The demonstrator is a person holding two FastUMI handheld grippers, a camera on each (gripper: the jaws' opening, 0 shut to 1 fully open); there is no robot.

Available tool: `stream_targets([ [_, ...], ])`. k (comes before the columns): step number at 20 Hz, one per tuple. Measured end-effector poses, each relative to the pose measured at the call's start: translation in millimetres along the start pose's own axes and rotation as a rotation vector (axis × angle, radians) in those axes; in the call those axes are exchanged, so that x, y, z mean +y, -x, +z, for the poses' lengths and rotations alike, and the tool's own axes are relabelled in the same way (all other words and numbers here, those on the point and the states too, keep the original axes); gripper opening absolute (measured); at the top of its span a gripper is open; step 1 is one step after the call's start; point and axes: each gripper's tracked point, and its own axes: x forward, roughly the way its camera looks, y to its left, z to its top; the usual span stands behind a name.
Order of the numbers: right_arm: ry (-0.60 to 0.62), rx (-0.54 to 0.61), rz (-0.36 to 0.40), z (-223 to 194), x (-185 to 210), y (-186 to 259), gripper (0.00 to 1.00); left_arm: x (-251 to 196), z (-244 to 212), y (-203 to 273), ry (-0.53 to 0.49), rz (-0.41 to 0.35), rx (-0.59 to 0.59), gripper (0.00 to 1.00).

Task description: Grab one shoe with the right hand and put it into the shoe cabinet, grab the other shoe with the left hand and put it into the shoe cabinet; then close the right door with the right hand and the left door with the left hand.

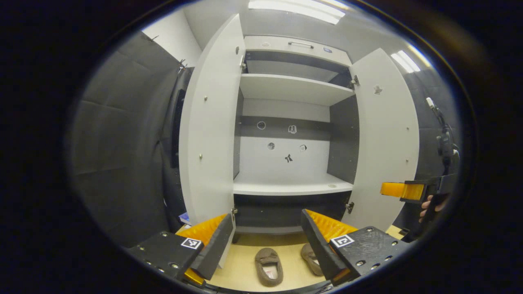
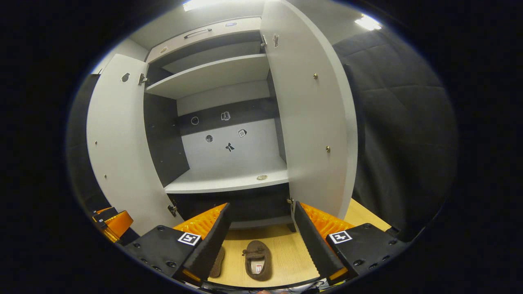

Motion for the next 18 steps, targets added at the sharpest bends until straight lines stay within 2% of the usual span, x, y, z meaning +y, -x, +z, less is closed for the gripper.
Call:
stream_targets([
  [5,0.012,0.055,0.03,-7,15,-29,0.98,4,2,-9,0.01,-0.005,0.009,1.0],
  [9,0.036,0.129,0.077,-28,34,-51,0.98,9,-1,-13,0.007,-0.005,0.026,0.98],
  [12,0.077,0.222,0.113,-62,45,-64,0.98,9,-3,-13,0.048,-0.004,0.045,1.0],
  [16,0.105,0.349,0.123,-115,49,-80,0.97,12,-2,-14,-0.036,0.005,0.039,0.98],
  [18,0.099,0.415,0.126,-145,53,-85,0.98,10,-9,-16,-0.032,-0.012,0.053,0.98],
])
